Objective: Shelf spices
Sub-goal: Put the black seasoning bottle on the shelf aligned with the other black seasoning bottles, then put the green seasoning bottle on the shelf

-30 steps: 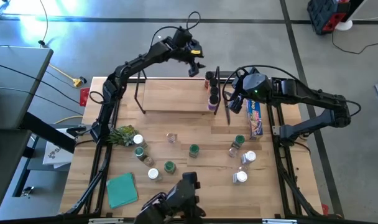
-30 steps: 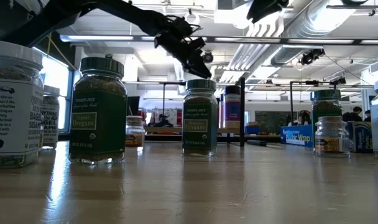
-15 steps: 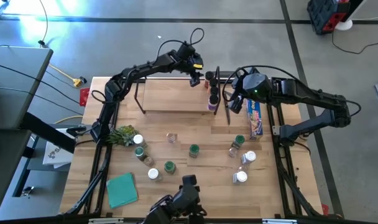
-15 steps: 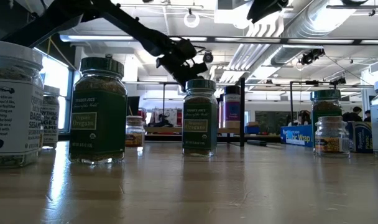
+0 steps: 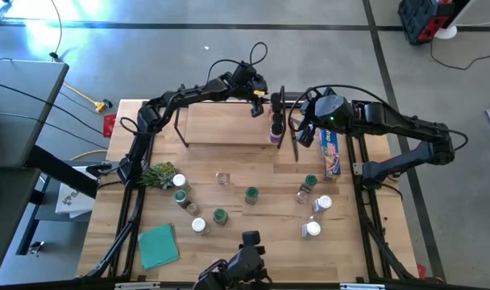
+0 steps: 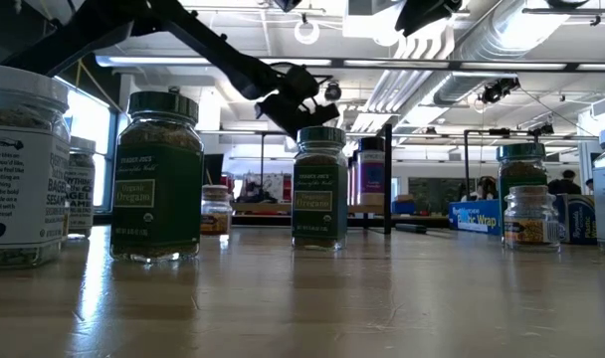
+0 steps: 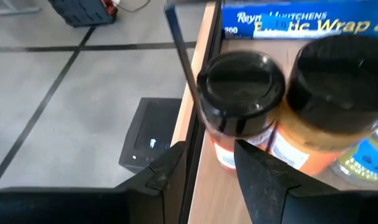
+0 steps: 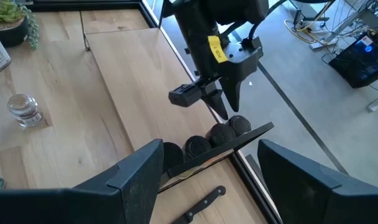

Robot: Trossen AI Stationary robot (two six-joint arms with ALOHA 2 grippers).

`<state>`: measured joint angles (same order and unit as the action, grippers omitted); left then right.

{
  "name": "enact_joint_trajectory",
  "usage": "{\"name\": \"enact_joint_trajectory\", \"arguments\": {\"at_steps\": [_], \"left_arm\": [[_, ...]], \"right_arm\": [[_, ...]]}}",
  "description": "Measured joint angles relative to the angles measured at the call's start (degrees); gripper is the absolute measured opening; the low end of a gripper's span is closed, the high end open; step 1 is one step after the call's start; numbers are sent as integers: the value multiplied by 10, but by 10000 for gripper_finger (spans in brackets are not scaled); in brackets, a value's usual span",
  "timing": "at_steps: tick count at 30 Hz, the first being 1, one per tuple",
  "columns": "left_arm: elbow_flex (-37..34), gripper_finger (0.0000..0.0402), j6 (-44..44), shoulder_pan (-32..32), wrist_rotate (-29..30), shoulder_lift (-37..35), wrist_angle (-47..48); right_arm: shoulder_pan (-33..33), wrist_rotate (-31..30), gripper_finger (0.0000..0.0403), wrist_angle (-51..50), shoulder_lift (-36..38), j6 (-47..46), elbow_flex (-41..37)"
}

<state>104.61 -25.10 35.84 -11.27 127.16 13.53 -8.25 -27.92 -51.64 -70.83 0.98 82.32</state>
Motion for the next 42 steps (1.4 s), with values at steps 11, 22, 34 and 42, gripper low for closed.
{"name": "enact_joint_trajectory", "arguments": {"at_steps": [11,22,34,42], "left_arm": [[0,130,10,3,14,0,-3],[-39,107,11,6,2,-124,56],[-459,9,98,-34,17,-483,-67],[-591,1,173,-113,140,-653,-70]], "right_arm": [[0,0,256,0,0,0,0],[0,124,256,18,23,27,-98],[17,378,256,263,76,23,-317],[121,340,256,399,-64,-12,-296]]}}
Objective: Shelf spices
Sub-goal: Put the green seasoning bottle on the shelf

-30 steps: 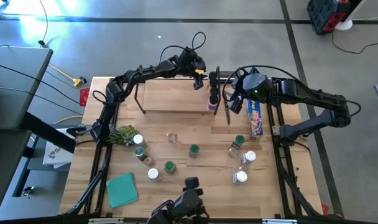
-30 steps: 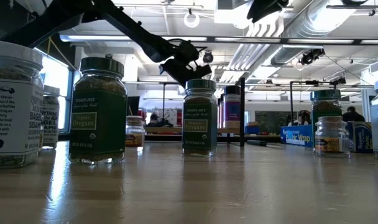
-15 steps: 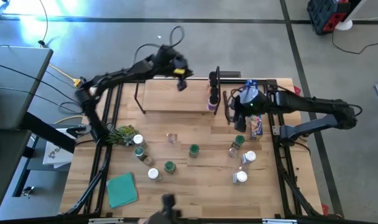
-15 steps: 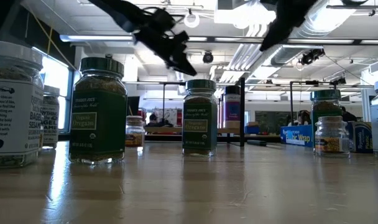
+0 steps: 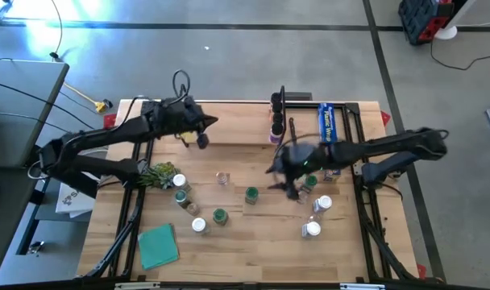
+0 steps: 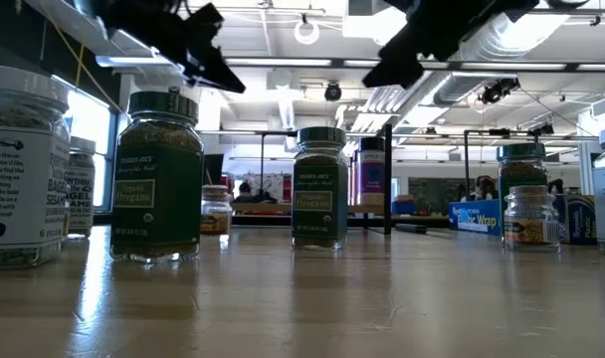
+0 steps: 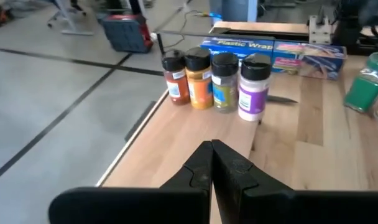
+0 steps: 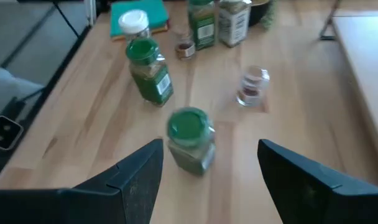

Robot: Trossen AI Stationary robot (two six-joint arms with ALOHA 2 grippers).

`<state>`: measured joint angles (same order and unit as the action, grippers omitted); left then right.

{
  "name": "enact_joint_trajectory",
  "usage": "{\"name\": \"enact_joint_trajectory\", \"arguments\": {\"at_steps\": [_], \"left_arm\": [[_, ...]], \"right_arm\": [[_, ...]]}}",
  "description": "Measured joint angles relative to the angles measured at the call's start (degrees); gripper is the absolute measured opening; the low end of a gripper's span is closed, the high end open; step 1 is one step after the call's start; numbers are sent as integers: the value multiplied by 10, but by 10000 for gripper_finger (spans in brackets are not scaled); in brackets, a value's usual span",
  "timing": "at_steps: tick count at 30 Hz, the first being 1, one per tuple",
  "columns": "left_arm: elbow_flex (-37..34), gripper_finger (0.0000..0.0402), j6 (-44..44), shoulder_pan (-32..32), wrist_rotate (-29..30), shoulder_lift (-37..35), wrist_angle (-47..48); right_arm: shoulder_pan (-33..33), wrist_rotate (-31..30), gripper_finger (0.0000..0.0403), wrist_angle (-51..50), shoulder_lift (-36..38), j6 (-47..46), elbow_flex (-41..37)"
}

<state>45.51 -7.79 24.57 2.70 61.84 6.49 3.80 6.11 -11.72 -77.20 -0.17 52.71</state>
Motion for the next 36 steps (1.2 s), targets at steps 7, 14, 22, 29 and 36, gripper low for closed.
{"name": "enact_joint_trajectory", "arguments": {"at_steps": [7,14,22,29,36], "left_arm": [[-26,1,63,-27,30,-60,44],[-26,1,87,-41,29,-67,103],[-26,1,87,-57,28,-66,131],[-26,1,88,-80,28,-66,134],[-26,1,91,-90,28,-66,132]], "right_arm": [[80,-82,256,1,-147,-62,102],[113,-215,256,-32,-238,-171,191],[121,-252,256,-109,-252,-254,223],[123,-259,256,-94,-252,-268,187],[106,-242,256,-100,-252,-267,179]]}}
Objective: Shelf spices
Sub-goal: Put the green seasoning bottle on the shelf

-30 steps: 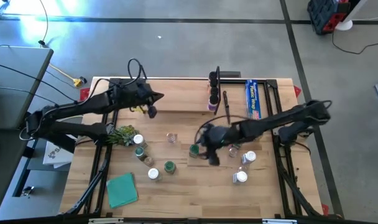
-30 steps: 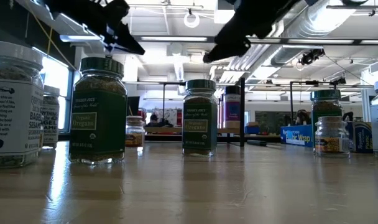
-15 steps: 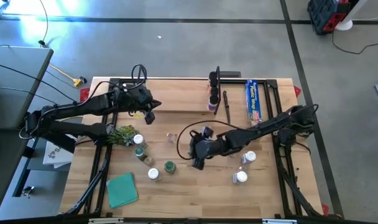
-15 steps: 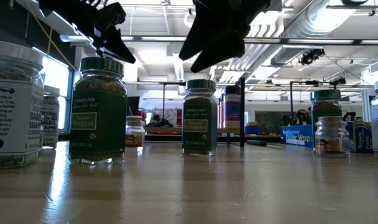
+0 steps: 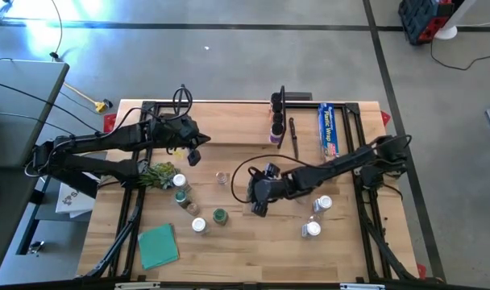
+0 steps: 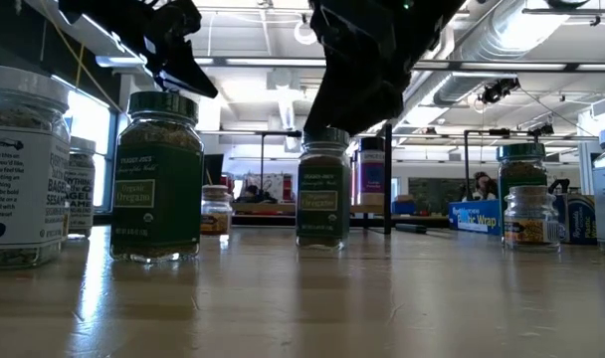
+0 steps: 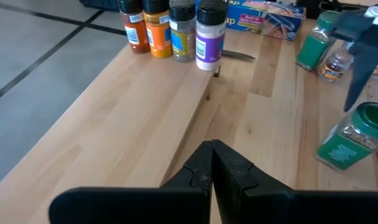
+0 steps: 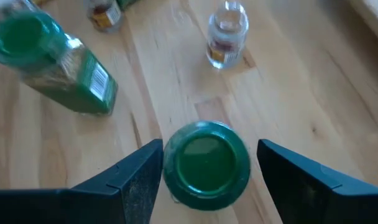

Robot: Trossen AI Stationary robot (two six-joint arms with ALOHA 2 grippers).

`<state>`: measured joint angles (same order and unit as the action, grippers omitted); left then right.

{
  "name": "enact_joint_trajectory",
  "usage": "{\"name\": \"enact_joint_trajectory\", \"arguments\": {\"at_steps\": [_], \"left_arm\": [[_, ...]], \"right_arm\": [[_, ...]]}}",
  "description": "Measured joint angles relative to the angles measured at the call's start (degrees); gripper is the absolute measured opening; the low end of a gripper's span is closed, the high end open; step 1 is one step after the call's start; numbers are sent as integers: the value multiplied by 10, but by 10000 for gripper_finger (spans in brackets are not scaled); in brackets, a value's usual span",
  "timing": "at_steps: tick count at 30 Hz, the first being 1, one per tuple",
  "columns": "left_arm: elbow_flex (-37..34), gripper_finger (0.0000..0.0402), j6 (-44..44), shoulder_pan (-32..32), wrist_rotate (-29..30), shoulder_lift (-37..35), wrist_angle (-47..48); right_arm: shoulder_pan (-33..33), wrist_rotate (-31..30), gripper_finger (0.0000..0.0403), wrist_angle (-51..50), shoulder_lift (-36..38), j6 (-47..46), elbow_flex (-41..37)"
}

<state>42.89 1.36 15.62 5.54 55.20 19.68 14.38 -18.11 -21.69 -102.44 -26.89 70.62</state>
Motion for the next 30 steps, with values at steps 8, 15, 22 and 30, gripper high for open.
{"name": "enact_joint_trajectory", "arguments": {"at_steps": [8,15,22,30], "left_arm": [[0,1,1,0,1,0,-3],[0,1,1,0,1,0,-3],[0,1,1,0,0,0,-2],[0,1,1,0,0,0,-2]], "right_arm": [[-6,7,256,2,0,13,6],[-9,7,250,-4,0,13,6],[-20,31,180,2,1,41,7],[-28,60,122,1,2,90,8]]}}
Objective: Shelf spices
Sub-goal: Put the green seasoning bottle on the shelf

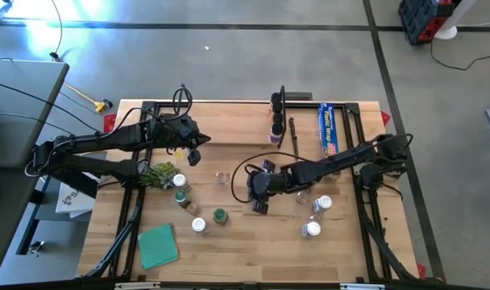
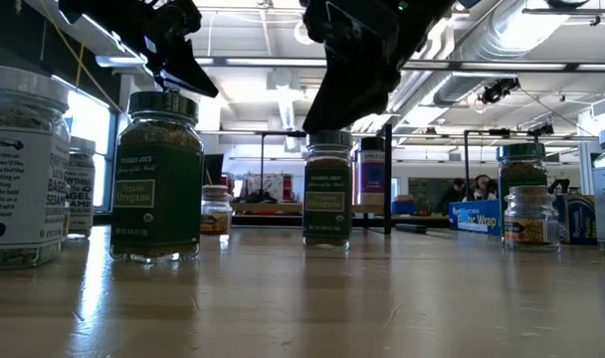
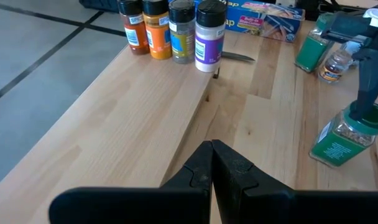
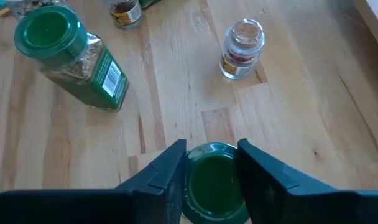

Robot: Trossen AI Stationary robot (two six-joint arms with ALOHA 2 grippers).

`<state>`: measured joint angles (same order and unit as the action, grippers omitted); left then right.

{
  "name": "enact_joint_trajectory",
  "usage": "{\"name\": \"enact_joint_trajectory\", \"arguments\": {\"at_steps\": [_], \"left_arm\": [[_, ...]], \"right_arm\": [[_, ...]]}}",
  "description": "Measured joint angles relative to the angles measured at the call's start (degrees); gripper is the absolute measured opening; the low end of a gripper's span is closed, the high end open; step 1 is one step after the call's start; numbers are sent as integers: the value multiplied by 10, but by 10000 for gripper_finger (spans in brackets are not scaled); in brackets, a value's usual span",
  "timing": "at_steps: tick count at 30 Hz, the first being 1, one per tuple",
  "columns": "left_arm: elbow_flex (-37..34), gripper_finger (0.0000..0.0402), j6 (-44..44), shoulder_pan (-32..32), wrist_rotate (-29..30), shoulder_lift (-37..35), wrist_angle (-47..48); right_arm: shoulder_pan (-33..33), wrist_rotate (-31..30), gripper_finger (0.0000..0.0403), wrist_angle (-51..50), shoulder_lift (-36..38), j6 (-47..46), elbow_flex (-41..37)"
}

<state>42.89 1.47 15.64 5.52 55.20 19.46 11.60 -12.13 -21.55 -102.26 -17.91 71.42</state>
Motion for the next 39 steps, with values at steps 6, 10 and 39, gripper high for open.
{"name": "enact_joint_trajectory", "arguments": {"at_steps": [6,10,39], "left_arm": [[0,1,0,0,0,0,0],[0,1,0,0,-3,0,0],[0,1,0,-12,-4,0,3]], "right_arm": [[-1,5,115,5,3,10,-1],[-1,8,115,6,14,32,-3],[-1,17,307,-42,16,98,-2]]}}
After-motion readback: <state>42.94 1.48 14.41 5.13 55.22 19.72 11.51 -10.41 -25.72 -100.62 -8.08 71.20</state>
